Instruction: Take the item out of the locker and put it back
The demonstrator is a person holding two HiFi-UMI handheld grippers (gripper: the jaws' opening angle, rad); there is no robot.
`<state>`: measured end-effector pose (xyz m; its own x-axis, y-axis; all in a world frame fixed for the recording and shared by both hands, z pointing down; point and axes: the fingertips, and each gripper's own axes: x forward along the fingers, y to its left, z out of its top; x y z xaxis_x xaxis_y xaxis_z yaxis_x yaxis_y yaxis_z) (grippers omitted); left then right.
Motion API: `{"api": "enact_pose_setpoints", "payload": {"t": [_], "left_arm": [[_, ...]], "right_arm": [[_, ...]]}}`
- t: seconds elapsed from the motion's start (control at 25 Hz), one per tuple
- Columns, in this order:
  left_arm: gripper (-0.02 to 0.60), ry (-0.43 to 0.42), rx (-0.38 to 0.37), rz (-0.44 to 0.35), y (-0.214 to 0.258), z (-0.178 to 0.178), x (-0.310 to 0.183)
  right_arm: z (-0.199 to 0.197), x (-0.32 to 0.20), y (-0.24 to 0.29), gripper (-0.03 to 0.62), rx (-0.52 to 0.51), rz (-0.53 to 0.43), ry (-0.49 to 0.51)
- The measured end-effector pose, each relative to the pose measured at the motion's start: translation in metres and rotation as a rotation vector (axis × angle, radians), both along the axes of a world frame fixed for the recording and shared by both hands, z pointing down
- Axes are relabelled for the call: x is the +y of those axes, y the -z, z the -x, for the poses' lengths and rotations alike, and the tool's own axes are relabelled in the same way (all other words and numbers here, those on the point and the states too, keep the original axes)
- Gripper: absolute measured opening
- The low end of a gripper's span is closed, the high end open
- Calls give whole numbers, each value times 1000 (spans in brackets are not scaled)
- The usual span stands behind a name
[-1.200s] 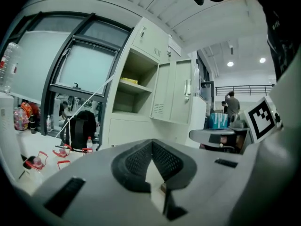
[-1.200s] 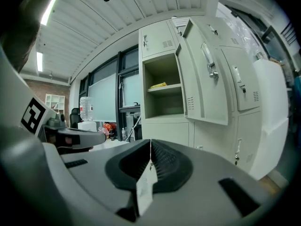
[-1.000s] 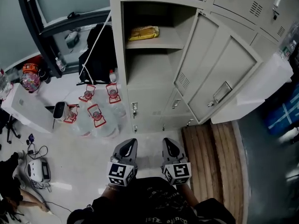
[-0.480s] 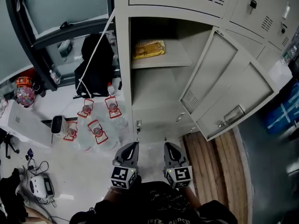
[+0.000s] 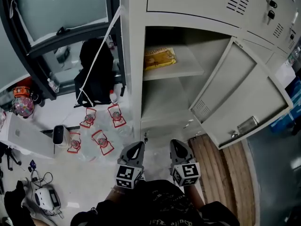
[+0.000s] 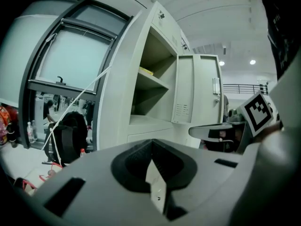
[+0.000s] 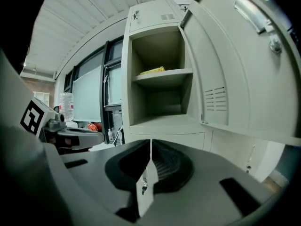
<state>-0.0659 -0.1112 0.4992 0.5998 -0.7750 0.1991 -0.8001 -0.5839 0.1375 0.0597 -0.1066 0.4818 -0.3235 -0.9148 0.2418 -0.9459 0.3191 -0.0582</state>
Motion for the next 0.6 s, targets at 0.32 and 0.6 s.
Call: {"api": "enact_pose_setpoints", "payload": {"t": [0.32, 0.6], "left_arm": [[8, -35, 12, 24, -2, -4, -14], [8, -40, 33, 37, 6, -20, -19]], "right_arm": [[-9, -31, 39, 6, -19, -33, -34], [-12, -58, 92, 68, 13, -99, 31]]}}
